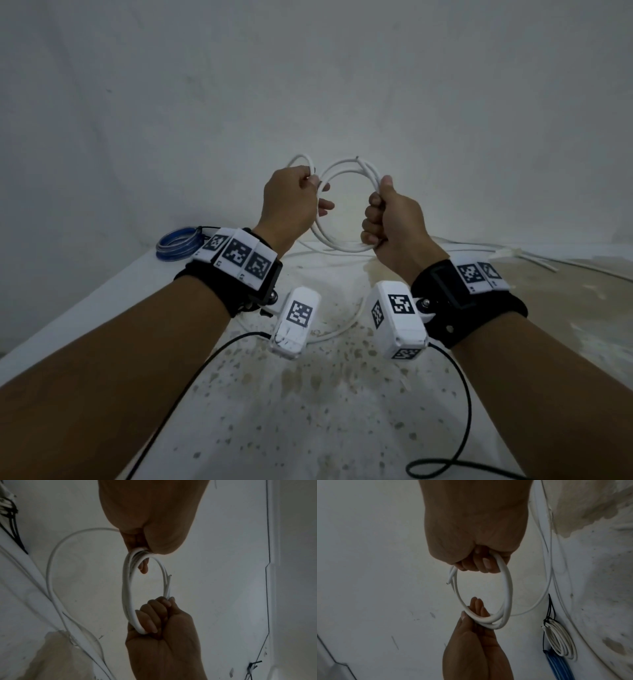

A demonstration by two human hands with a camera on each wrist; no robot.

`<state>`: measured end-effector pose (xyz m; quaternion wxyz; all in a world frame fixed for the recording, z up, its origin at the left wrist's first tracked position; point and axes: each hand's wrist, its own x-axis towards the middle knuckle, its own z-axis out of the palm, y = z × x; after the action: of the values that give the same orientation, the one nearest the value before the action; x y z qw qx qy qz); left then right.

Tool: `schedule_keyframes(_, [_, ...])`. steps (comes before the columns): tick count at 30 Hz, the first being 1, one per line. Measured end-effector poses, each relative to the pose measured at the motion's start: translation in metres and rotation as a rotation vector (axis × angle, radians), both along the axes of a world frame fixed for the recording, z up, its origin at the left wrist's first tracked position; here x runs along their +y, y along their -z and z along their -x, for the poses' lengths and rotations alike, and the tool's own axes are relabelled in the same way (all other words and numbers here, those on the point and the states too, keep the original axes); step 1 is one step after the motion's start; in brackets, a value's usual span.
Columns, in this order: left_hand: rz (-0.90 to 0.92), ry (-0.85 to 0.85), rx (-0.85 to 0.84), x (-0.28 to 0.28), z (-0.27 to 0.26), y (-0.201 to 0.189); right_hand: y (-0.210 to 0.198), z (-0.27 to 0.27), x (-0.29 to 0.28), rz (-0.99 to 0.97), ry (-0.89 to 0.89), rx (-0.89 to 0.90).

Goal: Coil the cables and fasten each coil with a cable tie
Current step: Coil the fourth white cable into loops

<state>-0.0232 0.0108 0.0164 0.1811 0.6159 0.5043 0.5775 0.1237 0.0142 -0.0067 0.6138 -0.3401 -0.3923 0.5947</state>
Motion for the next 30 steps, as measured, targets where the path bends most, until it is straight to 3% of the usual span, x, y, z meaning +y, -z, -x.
schedule_keyframes(5, [-0.062,-0.021,0.036,-0.005,0.001,-0.005,-0.007,-0.003,-0.009,-0.006,-0.064,-0.066])
schedule_keyframes(9, [-0.028,0.066,-0.01,-0.01,0.0,-0.011,-0.013,-0.006,-0.016,-0.065,0.006,-0.188])
schedule_keyframes(14, [-0.117,0.007,0.259,-0.023,0.0,-0.014,-0.014,-0.003,-0.027,-0.065,0.005,-0.211])
schedule_keyframes(19, [-0.094,0.083,0.364,-0.035,0.005,-0.025,-0.015,-0.007,-0.038,-0.077,-0.079,-0.173])
schedule_keyframes(30, [-0.033,0.29,0.29,-0.05,0.012,-0.045,-0.022,-0.013,-0.047,-0.156,-0.161,-0.258])
